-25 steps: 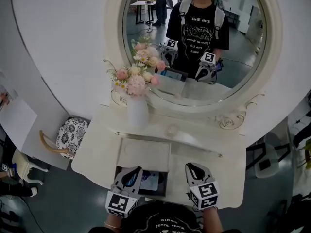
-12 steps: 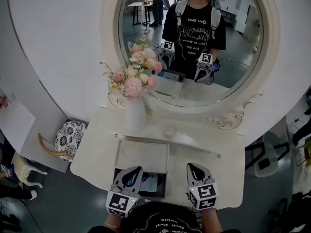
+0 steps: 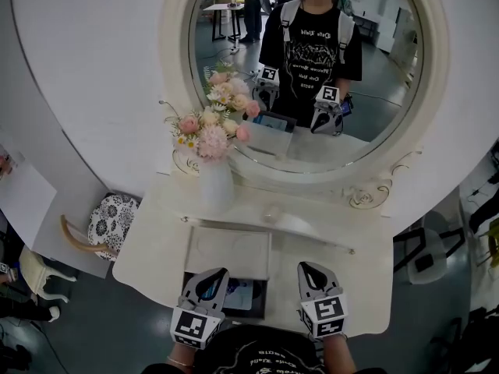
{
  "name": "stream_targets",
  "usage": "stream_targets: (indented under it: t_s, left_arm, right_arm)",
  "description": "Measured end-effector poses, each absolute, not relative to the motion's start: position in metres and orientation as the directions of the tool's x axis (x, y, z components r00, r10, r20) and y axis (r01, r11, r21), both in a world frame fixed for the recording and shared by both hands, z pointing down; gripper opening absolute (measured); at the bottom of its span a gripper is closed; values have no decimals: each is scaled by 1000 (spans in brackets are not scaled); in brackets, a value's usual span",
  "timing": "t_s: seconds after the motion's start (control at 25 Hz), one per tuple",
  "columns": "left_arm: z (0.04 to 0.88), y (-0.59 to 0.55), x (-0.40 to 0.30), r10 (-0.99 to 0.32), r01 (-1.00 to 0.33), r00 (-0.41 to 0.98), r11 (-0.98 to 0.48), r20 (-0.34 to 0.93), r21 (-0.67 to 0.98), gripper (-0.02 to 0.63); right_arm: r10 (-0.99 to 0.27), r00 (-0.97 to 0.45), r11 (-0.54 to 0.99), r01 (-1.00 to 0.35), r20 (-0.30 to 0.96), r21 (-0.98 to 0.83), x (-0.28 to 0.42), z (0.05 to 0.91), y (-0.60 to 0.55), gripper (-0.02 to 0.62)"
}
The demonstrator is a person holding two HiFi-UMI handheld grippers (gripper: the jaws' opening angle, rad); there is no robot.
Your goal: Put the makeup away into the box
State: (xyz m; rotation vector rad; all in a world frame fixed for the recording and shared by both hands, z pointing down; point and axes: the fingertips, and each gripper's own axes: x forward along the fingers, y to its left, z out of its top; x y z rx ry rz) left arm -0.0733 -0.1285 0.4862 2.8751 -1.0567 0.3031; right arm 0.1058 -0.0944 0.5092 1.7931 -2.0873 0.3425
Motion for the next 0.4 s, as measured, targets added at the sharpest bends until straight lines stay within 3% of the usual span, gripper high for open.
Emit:
stream_targets:
  t_s: [0.4]
  left_arm:
    - [490, -129, -73, -633, -647, 744, -763, 215, -7, 15]
  right_arm:
    - [-890, -124, 174, -982, 439, 76, 106, 512, -96, 8]
